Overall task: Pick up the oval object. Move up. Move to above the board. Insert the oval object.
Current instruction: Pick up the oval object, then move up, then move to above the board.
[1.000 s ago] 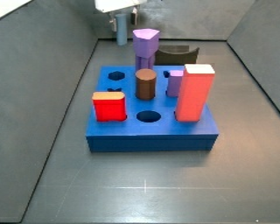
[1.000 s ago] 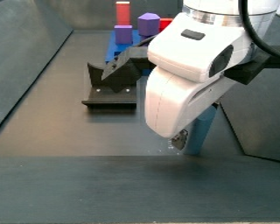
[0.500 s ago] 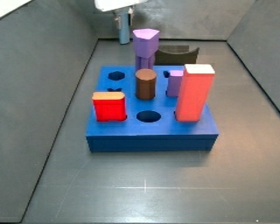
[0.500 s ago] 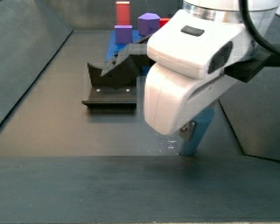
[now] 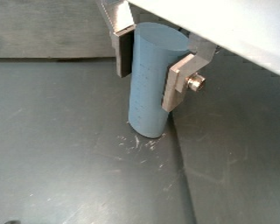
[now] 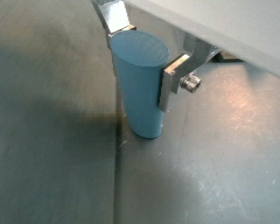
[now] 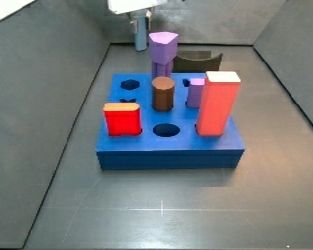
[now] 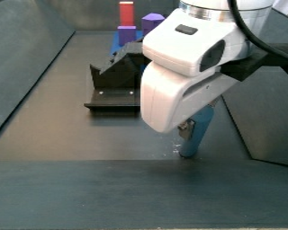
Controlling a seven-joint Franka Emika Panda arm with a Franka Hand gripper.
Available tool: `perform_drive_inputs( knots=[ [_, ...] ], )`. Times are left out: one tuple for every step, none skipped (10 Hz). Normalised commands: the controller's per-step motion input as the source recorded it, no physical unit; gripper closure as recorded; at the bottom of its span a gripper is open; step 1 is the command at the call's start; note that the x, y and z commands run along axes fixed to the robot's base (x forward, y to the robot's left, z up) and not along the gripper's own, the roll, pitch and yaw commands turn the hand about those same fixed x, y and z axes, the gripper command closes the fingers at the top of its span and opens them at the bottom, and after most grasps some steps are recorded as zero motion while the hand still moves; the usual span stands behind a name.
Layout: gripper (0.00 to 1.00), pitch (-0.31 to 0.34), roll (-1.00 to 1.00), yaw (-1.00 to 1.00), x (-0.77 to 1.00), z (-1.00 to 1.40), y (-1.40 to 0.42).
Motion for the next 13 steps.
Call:
perform_drive_inputs(
  knots=[
    [1.00, 0.000, 0.00, 0.00, 0.00, 0.00, 0.00],
    [1.00, 0.000, 0.00, 0.00, 0.00, 0.83, 0.00],
    [1.00, 0.023, 0.00, -0.02, -0.02, 0.79, -0.02],
    [1.00, 0.039, 0.02, -0.03, -0.03, 0.71, -0.02],
    [1.00, 0.062, 0.06, -0.03, -0.03, 0.54, -0.01],
    [1.00, 0.083, 0.08, -0.02, -0.03, 0.41, -0.01],
    [1.00, 0.105, 0.10, 0.00, -0.02, 0.24, -0.01],
    [1.00, -0.134, 0.15, 0.12, 0.06, 1.00, 0.04],
    [1.00, -0.129, 0.15, 0.13, 0.06, 1.00, 0.04],
    [1.00, -0.075, 0.14, 0.10, 0.05, 1.00, 0.03],
    [1.00, -0.002, 0.13, 0.07, 0.04, 1.00, 0.03],
    [1.00, 0.032, 0.13, 0.07, 0.04, 1.00, 0.03],
    [1.00, 0.083, 0.13, 0.06, 0.03, 1.00, 0.02]
  ],
)
